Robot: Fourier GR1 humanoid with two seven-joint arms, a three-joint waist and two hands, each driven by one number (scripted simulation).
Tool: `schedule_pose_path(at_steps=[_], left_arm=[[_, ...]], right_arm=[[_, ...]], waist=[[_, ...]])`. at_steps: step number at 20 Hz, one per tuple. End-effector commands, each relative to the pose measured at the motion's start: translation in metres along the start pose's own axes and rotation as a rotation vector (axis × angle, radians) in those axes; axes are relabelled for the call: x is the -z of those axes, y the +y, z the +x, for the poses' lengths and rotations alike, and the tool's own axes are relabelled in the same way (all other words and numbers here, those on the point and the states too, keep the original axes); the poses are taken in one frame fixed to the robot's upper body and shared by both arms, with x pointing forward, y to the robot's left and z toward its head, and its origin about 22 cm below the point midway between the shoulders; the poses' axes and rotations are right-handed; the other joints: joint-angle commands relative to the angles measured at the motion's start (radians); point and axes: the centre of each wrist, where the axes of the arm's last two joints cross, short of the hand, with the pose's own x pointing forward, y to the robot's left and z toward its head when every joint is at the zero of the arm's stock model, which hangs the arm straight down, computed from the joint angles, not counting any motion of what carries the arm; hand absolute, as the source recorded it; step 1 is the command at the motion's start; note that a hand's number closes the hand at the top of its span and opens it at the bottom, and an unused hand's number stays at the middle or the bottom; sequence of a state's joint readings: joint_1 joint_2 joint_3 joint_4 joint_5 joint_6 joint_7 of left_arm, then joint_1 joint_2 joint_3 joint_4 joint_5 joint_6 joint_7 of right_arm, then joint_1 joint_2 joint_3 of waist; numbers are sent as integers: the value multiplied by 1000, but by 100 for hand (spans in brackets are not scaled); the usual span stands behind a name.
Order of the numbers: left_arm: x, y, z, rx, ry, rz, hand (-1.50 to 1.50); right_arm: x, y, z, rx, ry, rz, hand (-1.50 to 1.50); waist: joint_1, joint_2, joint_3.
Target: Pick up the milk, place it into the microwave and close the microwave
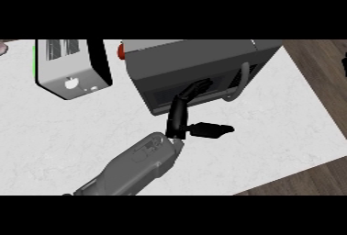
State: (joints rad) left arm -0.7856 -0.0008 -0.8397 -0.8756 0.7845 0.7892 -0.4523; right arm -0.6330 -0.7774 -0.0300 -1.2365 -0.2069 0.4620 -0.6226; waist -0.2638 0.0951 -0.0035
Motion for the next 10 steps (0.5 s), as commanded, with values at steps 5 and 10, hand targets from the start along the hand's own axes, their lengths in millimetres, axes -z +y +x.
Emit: schedule_pose_path(at_steps=[5,10], left_arm=[[31,3,20,-18,-47,102,-150],[25,0,19,-28,-70,73,-150]], right_arm=[[3,0,-2,-17,-18,17,150],[-11,34,-38,293,-25,-68,-150]], waist=[[3,7,1],[15,24,8]])
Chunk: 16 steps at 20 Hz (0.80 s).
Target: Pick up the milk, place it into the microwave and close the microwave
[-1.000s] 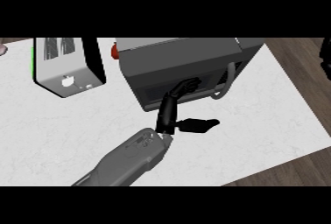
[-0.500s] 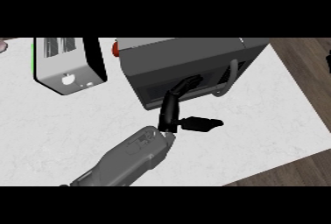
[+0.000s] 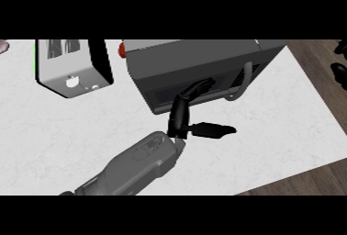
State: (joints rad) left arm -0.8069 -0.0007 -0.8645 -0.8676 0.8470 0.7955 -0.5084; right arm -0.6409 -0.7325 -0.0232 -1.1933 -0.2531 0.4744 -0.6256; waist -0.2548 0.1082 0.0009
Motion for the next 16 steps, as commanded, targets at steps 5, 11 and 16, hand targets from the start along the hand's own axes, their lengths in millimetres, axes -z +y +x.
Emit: schedule_pose_path(at_steps=[5,11,16], left_arm=[[28,3,17,-15,-49,79,-150],[29,2,17,-18,-48,75,-150],[27,4,11,-13,-46,94,-150]], right_arm=[[-12,18,-29,269,21,-20,-150],[-8,12,-30,326,34,-37,-150],[-6,8,-29,371,31,-37,-150]], waist=[[6,9,-1],[12,15,0],[4,10,0]])
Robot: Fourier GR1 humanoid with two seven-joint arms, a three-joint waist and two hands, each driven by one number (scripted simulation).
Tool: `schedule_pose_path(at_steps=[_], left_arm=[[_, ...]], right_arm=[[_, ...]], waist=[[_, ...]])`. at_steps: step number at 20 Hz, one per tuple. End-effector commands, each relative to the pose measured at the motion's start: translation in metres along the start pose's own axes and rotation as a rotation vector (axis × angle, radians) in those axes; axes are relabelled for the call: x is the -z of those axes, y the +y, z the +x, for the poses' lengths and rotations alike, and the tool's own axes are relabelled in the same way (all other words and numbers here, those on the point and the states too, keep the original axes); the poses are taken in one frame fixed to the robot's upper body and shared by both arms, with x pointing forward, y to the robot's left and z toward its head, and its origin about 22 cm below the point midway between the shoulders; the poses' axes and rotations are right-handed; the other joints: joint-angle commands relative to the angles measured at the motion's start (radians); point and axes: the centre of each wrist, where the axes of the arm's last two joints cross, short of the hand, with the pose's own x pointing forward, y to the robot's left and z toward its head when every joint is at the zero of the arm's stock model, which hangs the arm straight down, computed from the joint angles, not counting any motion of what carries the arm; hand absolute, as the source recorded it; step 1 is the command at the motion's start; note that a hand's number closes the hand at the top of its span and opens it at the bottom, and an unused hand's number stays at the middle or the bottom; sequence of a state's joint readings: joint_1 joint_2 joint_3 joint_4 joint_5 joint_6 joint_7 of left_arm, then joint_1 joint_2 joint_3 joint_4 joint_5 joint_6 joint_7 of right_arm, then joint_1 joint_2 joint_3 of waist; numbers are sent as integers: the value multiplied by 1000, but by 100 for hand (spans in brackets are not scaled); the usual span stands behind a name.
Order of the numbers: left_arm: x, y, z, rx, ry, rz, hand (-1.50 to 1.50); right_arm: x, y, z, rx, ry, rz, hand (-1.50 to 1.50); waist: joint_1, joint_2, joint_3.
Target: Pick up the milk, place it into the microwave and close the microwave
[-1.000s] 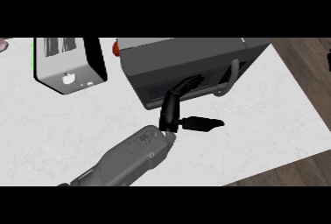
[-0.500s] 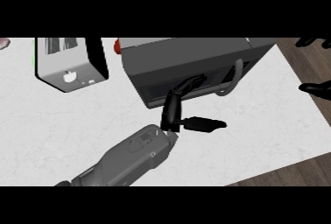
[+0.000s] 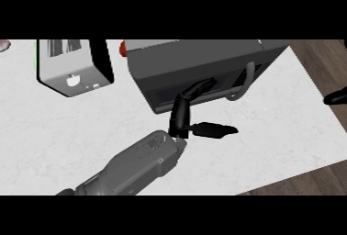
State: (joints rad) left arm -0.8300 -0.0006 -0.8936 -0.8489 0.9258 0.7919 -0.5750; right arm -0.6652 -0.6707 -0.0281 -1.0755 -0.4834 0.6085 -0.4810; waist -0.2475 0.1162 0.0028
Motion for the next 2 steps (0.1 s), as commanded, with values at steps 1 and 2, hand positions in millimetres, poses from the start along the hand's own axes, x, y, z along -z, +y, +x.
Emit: schedule_pose_path(at_steps=[1,2], left_arm=[[29,5,15,2,-40,82,-150],[27,5,14,-5,-35,87,-150]], right_arm=[[0,-5,-1,63,-29,18,-150],[-1,-11,5,55,-29,24,-150]], waist=[[1,5,-1],[-2,5,-1]])
